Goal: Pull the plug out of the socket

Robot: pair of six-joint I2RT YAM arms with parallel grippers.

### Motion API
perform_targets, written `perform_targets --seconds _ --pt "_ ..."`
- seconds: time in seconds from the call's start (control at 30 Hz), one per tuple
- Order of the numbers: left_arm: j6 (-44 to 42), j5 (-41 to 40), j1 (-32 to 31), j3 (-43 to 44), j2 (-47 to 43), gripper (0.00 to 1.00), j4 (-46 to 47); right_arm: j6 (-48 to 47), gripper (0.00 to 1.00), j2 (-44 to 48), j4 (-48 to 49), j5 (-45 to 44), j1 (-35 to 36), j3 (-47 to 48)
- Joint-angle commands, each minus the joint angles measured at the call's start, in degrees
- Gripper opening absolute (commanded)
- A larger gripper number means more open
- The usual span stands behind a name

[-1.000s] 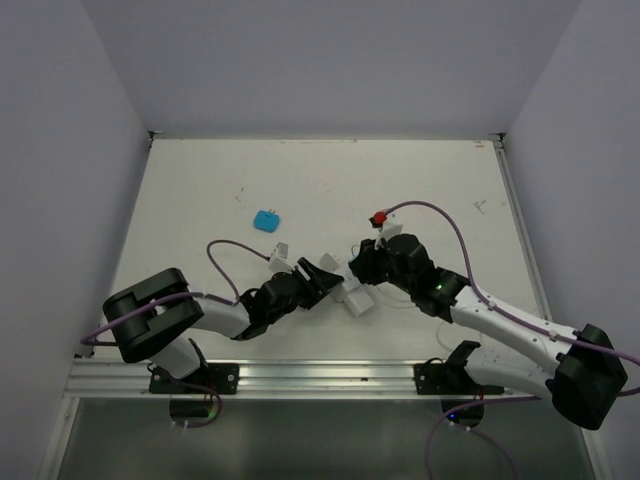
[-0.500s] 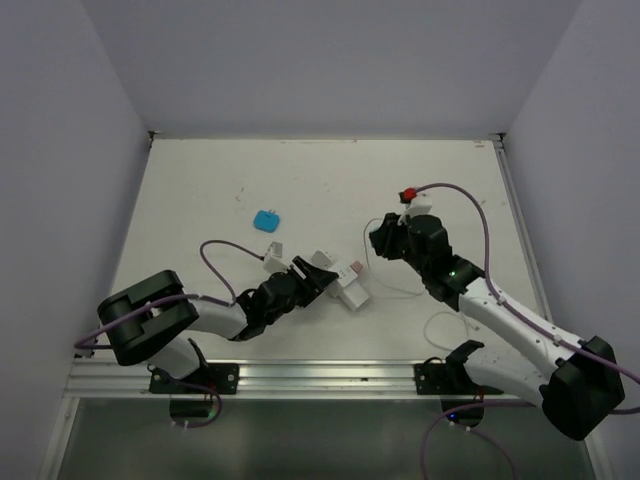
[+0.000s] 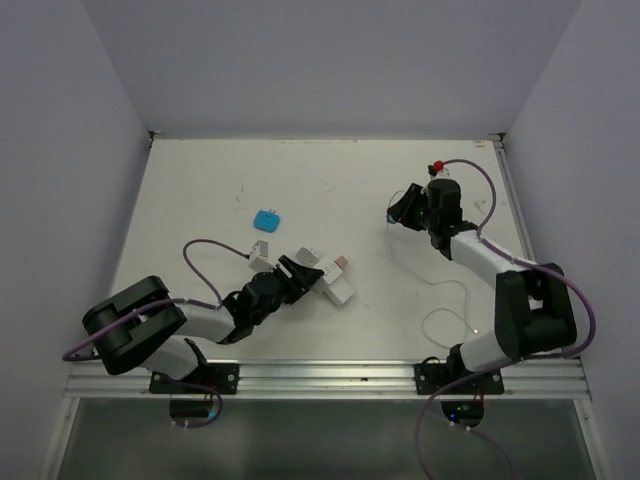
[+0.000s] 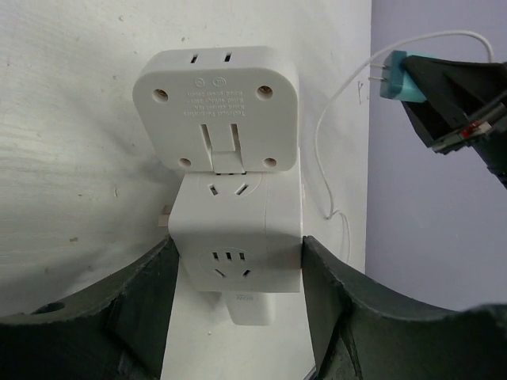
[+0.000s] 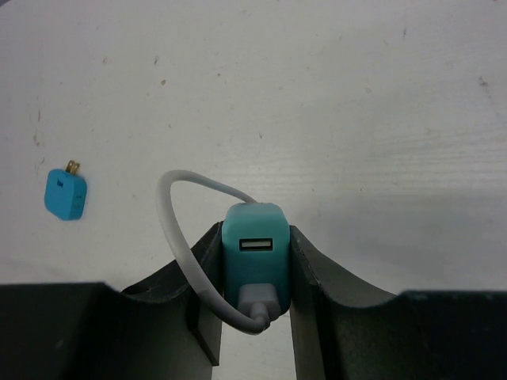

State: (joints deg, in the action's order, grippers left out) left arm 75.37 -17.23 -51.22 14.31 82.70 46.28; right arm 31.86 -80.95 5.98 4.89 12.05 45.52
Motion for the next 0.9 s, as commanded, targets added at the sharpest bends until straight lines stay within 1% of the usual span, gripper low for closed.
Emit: perform_targets --seconds 0.0,0.13,0.2,0.23,0.27,0.37,0.4,0.43,0.47,0.5,0.57,0.6,0.67,0.7,0.77,0.8,0.87 --pt "-7.5 -1.0 1.5 -2.8 0.3 0.00 -4.0 3.9 0.00 -8.0 8.2 9.7 -1.2 4.9" --pt "-9.1 0.2 2.4 -3.1 0.2 0.00 -2.0 5.6 0.00 -15.2 11.0 14.1 -2.8 7.1" --pt "-9.7 0.7 2.7 -3.3 0.0 0.00 -1.4 7.3 0.00 -16.6 12.6 15.0 -3.9 6.7" --pt "-9.9 0.8 3.0 -3.5 -0.1 0.00 -0.8 7.8 0.03 -17.3 13.3 15.3 -4.1 5.8" --pt "-10.1 1.3 3.1 -3.7 -0.1 0.00 -0.6 8.6 0.12 -17.5 13.9 15.2 -4.4 5.3" --pt "-10.7 2.6 3.9 -3.8 0.2 0.00 0.6 8.8 0.36 -17.0 14.4 15.0 -5.4 3.4" --pt "-10.9 2.7 4.2 -3.8 0.4 0.00 0.8 8.7 0.51 -16.5 13.9 14.8 -5.6 2.9" --pt "-10.9 3.1 4.3 -3.8 0.5 0.00 1.3 8.4 0.59 -16.2 13.4 14.5 -5.8 2.2" --pt "-11.0 3.9 4.5 -3.8 1.0 0.00 1.5 7.4 0.71 -15.2 12.7 13.7 -5.9 1.9" --pt "-11.1 4.2 4.6 -3.8 1.2 0.00 1.8 7.0 0.76 -14.6 11.0 13.2 -6.0 1.7" --pt "-11.1 5.0 4.8 -3.8 1.9 0.00 2.7 5.4 0.85 -13.1 9.6 12.3 -6.0 0.7" --pt "-11.1 5.4 4.9 -3.8 2.2 0.00 2.9 5.0 0.91 -11.2 8.3 11.3 -6.0 0.3" --pt "-10.9 6.3 5.0 -3.6 3.0 0.00 3.5 3.7 0.96 -9.0 7.2 10.2 -6.0 -1.7" --pt "-10.7 6.6 5.1 -3.5 3.3 0.00 3.7 3.2 0.99 -6.4 5.8 8.7 -6.0 -2.3" --pt "-10.5 7.2 5.2 -3.4 3.8 0.00 4.2 1.9 0.99 -3.5 4.4 7.3 -6.0 -4.0" --pt "-10.3 7.4 5.2 -3.4 3.9 0.04 4.2 1.5 0.99 -0.8 2.6 5.9 -6.0 -4.6" --pt "-9.9 7.7 5.2 -3.5 4.1 0.07 4.3 0.0 0.99 2.4 0.5 4.5 -6.0 -6.1"
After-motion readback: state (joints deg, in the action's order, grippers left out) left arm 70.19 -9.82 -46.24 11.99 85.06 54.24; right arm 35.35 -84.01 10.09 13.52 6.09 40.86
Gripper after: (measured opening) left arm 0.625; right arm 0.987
